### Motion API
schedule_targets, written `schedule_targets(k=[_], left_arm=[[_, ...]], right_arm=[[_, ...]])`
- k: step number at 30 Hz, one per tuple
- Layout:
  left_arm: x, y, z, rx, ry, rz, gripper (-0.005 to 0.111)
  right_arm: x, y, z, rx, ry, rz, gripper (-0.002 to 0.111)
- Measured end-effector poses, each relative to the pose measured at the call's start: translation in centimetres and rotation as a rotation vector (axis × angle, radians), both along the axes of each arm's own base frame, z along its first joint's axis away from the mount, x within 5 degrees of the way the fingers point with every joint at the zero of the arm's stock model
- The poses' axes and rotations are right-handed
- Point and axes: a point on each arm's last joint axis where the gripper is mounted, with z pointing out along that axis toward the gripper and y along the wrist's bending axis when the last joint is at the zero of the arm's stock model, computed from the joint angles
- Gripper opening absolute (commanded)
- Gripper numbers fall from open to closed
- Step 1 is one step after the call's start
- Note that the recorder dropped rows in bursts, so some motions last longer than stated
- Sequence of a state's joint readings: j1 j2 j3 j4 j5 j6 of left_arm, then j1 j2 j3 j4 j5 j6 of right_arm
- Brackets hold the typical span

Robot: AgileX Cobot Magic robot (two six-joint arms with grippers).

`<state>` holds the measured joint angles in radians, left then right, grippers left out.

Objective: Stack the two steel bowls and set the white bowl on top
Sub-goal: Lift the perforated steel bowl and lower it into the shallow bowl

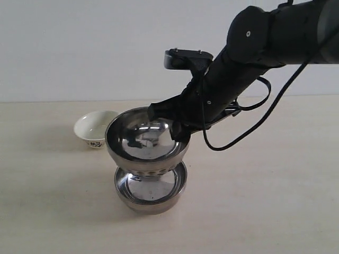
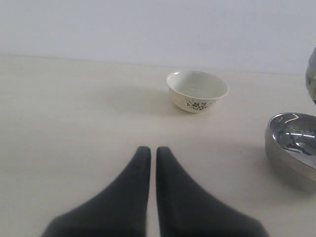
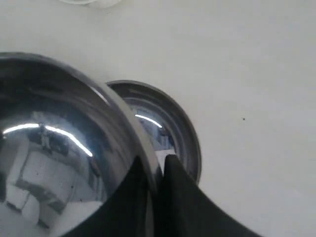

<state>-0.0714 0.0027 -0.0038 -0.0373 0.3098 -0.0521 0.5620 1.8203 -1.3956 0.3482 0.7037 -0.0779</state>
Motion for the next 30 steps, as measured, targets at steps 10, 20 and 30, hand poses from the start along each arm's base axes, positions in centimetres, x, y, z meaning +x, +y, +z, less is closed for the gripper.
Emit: schedule_targets(k=[10,20,30], left_arm=[[0.0,0.0,0.0,0.0,0.0,0.0,0.004],[0.0,0.0,0.0,0.0,0.0,0.0,0.004],[0.0,0.0,0.0,0.0,0.0,0.0,0.004]], right_arm=[[0.3,1.4,-3.1,-0.03,0.048,0.014,0.0],[1.1,1.8,-5.6,-0.055,0.066,0.008,0.0],[1.4,1.8,-6.4,-0.068,0.053,0.007,0.0]])
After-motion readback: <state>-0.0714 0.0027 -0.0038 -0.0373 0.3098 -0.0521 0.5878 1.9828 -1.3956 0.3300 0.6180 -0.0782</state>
